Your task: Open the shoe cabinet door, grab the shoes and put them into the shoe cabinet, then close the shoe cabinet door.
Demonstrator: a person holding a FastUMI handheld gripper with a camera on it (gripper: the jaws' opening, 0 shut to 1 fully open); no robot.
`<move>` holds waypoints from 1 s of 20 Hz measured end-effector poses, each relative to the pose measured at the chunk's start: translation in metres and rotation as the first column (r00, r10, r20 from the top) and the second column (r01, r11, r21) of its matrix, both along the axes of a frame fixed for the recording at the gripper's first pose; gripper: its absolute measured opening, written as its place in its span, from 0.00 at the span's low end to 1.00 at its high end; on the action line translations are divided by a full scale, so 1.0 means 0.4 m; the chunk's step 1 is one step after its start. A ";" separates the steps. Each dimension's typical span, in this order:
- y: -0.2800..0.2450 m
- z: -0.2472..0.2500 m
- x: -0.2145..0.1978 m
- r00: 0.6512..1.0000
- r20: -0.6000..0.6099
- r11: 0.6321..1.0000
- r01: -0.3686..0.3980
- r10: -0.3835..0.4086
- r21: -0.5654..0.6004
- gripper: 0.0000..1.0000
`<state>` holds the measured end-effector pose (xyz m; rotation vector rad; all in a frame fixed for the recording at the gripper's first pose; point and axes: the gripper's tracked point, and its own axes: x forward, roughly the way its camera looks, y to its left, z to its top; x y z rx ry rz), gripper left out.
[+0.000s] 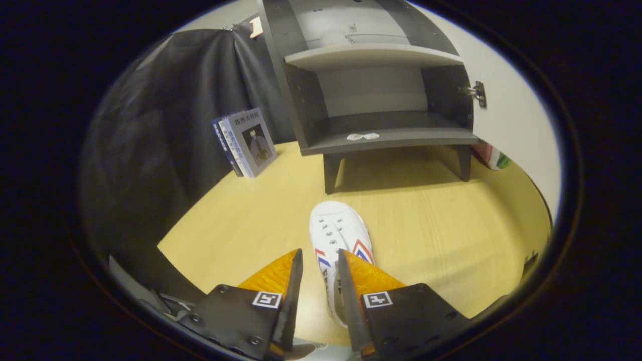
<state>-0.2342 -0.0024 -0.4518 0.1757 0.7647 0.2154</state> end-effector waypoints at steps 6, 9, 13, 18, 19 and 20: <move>0.013 -0.077 0.009 1.000 -0.004 0.999 0.023 -0.023 -0.042 0.45; 0.018 -0.078 0.001 1.000 0.014 0.999 0.002 -0.001 -0.052 0.47; 0.018 -0.080 -0.006 1.000 0.005 0.999 -0.017 0.017 -0.047 0.47; 0.014 -0.087 -0.007 1.000 -0.004 0.999 -0.014 0.014 -0.036 0.37; 0.017 -0.087 -0.008 1.000 -0.002 0.999 -0.017 0.017 -0.032 0.28; 0.015 -0.084 0.001 1.000 0.005 0.999 -0.024 0.024 -0.030 0.21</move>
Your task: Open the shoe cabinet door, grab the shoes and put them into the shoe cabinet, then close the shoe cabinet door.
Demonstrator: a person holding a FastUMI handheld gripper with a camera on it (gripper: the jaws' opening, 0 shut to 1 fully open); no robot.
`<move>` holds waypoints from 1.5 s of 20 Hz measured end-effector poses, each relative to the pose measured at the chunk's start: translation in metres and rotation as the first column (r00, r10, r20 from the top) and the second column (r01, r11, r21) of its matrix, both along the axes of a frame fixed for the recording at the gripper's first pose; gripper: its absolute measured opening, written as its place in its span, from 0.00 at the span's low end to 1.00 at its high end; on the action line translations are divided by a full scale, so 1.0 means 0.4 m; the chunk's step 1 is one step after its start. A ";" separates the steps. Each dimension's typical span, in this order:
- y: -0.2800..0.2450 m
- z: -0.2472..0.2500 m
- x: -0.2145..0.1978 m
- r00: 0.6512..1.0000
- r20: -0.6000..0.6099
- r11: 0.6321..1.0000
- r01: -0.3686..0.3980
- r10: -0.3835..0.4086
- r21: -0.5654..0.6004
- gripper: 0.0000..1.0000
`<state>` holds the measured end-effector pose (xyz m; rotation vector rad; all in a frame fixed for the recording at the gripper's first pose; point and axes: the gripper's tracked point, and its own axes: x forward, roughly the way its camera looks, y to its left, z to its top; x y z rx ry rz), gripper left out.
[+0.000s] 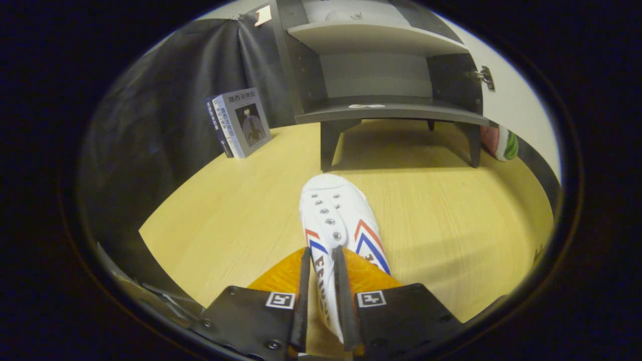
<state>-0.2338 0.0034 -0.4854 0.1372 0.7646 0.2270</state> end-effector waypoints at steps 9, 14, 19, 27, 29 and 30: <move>0.041 0.039 -0.003 0.992 -0.105 0.974 0.096 -0.075 0.206 0.02; 0.074 0.106 0.018 0.982 -0.127 0.919 0.178 -0.141 0.353 0.02; 0.072 0.116 0.020 0.977 -0.132 0.909 0.207 -0.170 0.361 0.02; 0.104 0.026 -0.049 0.989 -0.128 0.975 0.104 -0.080 0.194 0.02; 0.102 0.032 -0.036 0.990 -0.094 0.970 0.125 -0.108 0.208 0.03; 0.106 0.030 -0.034 0.990 -0.085 0.968 0.129 -0.113 0.216 0.03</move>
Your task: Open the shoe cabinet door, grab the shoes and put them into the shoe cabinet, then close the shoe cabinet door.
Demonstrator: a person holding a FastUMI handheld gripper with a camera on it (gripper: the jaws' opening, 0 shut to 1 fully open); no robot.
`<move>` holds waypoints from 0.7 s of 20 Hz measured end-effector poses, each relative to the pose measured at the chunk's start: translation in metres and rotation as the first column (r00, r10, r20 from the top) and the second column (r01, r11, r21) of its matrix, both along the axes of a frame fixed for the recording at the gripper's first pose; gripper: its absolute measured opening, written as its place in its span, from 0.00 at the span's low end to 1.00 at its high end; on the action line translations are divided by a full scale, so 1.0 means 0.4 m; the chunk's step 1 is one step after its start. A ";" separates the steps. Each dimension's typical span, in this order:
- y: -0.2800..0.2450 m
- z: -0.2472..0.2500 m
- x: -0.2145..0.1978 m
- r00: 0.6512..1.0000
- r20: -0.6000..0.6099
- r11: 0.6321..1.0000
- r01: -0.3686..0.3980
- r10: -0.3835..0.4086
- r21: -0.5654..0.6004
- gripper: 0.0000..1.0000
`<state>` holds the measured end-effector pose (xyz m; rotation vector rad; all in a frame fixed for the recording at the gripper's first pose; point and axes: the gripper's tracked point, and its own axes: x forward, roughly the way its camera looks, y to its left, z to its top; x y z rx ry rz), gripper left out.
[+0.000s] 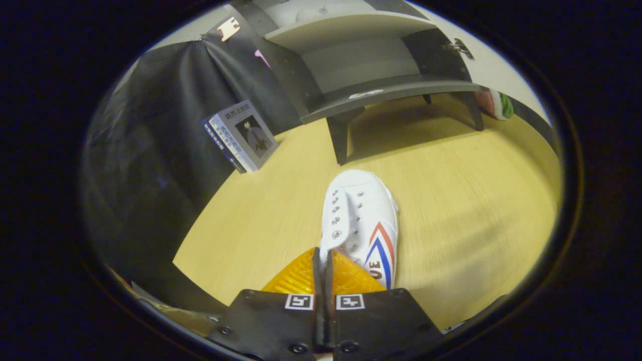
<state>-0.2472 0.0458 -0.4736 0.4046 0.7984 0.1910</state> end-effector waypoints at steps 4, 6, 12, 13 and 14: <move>0.013 -0.004 0.024 0.998 0.056 1.000 -0.003 0.005 -0.029 0.06; 0.016 -0.014 0.032 0.998 0.070 0.997 0.001 0.005 -0.080 0.09; 0.019 -0.038 0.065 0.992 0.091 0.978 0.101 -0.086 -0.184 0.17; 0.027 -0.037 0.070 0.993 0.090 0.979 0.092 -0.076 -0.182 0.14; 0.023 -0.039 0.061 0.994 0.074 0.979 0.090 -0.078 -0.185 0.11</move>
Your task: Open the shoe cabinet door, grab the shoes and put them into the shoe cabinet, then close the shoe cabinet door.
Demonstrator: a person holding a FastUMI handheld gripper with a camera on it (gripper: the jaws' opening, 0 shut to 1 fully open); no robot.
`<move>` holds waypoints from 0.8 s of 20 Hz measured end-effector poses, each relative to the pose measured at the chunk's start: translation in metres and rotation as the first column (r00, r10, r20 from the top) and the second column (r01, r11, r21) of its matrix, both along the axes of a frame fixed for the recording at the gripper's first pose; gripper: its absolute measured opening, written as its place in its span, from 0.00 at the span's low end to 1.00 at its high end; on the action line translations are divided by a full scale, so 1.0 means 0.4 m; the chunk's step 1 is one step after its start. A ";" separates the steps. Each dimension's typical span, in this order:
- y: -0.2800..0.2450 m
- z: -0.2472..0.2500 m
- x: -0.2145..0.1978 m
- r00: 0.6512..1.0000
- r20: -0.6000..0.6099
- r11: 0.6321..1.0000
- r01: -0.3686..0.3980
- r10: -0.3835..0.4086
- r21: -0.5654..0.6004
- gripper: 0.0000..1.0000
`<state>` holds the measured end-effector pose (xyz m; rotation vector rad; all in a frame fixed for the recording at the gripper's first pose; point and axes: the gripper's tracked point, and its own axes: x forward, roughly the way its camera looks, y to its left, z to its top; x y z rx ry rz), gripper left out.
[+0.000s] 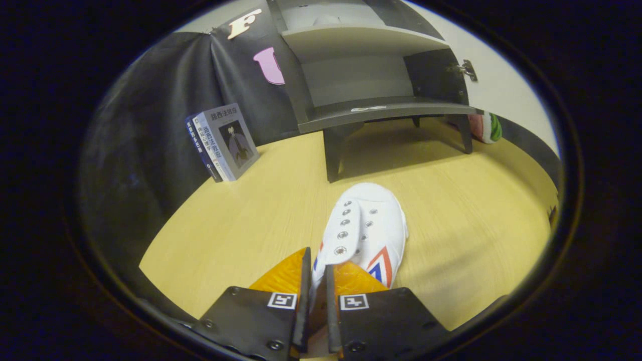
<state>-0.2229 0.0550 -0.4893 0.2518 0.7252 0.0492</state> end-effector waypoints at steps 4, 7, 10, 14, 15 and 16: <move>-0.016 0.020 0.000 0.999 -0.043 0.996 0.023 -0.020 0.087 0.03; -0.054 0.077 0.019 0.999 -0.009 0.996 0.032 -0.031 0.089 0.02; -0.073 0.143 0.042 0.998 0.008 0.986 0.060 -0.062 0.158 0.02; -0.127 0.256 0.071 0.996 0.074 0.991 0.050 -0.059 0.122 0.02; -0.143 0.296 0.079 0.994 0.097 0.993 0.048 -0.059 0.112 0.02; -0.162 0.338 0.088 0.991 0.119 0.994 0.047 -0.059 0.101 0.02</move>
